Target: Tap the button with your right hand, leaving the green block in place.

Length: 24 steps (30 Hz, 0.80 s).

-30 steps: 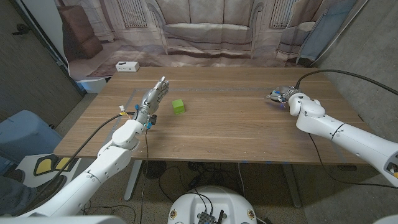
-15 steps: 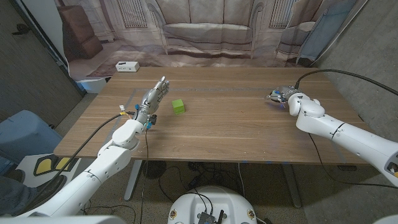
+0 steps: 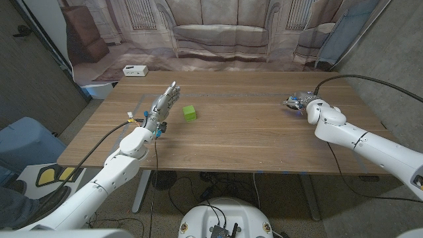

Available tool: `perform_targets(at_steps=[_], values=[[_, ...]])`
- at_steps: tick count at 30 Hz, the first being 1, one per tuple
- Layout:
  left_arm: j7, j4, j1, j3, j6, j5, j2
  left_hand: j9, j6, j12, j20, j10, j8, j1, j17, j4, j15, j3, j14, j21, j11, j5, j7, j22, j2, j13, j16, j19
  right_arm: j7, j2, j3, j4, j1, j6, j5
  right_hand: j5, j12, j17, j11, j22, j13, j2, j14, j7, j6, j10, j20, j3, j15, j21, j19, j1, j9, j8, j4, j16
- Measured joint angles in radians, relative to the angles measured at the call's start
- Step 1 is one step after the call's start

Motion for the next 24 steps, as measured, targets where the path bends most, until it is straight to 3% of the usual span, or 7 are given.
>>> perform_targets(at_steps=[24], values=[[-0.008,0.009,-0.005,0.002,-0.008,-0.004,-0.002,0.0,0.0,0.0,0.004,0.0,0.0,0.0,0.0,0.0,0.0,0.0,0.0,-0.008,0.0,0.0,0.0,0.0,0.0,0.0,0.0,0.004,-0.062,-0.019,0.036,-0.069,-0.04,-0.023,0.001,0.0,-0.01,0.0,0.003,0.0,0.0,0.0,-0.004,-0.002,-0.009,-0.003,0.007,0.0,0.004,-0.004,-0.007,0.0,0.0,-0.006,0.0,-0.004]])
